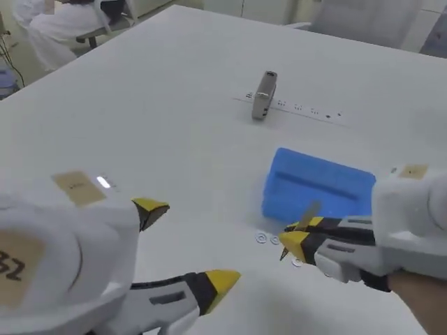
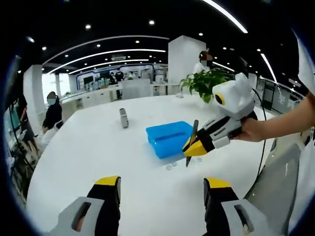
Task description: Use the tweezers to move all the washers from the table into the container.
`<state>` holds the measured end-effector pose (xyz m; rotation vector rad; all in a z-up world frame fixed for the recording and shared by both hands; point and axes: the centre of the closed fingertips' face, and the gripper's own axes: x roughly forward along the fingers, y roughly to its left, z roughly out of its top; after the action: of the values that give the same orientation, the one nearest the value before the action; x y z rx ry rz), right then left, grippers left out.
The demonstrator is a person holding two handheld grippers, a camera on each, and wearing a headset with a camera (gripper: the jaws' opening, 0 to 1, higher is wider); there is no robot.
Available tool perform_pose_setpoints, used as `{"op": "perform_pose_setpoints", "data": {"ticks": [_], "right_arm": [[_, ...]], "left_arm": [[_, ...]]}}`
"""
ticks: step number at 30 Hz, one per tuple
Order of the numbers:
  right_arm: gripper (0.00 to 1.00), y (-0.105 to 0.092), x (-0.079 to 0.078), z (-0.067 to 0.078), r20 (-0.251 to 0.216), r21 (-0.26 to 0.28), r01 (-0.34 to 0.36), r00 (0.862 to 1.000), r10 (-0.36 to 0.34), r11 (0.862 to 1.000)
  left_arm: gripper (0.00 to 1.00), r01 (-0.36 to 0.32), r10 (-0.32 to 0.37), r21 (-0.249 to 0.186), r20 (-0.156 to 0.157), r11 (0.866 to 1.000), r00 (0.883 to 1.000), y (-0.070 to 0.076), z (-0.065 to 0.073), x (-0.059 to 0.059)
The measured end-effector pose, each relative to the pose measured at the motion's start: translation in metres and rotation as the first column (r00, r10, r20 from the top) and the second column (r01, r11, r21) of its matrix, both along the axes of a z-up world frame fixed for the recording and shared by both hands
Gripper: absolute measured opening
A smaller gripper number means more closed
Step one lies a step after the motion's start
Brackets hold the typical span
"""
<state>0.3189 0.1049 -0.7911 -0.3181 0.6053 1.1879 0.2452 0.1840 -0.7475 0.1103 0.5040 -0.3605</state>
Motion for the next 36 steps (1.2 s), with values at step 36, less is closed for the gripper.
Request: {"op": "perform_pose_setpoints", "data": {"ticks": [36], "right_arm": [[0.04, 0.028, 0.02, -0.028, -0.002, 0.021, -0.005, 1.0, 0.005, 1.0]], "left_arm": [[0.83, -0.099, 0.1, 0.107, 0.002, 0.989, 0.995, 0.024, -0.018, -0.004]]}}
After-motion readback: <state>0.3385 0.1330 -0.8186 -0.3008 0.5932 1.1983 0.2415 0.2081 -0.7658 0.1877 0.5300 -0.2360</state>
